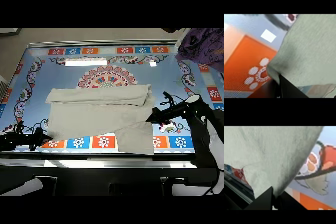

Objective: Fold the clothes and pants, and hang the long-sleeved shirts on hangers.

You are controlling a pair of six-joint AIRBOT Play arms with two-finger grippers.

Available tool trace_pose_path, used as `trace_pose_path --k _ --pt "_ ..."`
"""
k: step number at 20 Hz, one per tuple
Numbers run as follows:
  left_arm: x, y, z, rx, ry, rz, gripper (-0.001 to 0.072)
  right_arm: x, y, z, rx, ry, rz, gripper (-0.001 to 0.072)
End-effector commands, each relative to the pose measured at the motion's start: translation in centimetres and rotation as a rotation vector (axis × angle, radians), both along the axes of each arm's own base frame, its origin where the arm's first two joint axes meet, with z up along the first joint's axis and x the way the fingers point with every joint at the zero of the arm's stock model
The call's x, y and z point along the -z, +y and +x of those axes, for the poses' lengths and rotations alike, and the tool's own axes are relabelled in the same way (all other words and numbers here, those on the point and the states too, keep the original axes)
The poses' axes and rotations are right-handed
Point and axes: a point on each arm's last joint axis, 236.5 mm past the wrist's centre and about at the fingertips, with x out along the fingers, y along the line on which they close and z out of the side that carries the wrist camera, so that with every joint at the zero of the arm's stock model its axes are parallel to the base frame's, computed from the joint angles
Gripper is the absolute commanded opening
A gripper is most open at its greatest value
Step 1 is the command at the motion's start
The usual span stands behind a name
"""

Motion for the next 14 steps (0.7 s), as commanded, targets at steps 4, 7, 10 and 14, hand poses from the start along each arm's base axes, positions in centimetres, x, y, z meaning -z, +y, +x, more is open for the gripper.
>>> trace_pose_path --k 4,7,10,14 --pt "-2.8 -0.7 3.1 0.043 -0.149 0.003 0.0015 -3.2 1.3 0.7 -0.018 -0.097 0.066 0.0035" --pt "-8.3 0.2 9.3 0.061 -0.353 0.165 0.0013 -8.7 1.1 5.3 0.024 -0.342 0.030 0.0033" --pt "-19.6 0.0 16.3 0.093 -0.632 0.292 0.0013 -18.0 1.9 10.0 -0.054 -0.657 -0.106 0.0033" --pt "-40.0 0.6 19.4 0.096 -1.002 0.548 0.0013 -34.7 1.3 12.6 -0.027 -1.057 -0.292 0.0034"
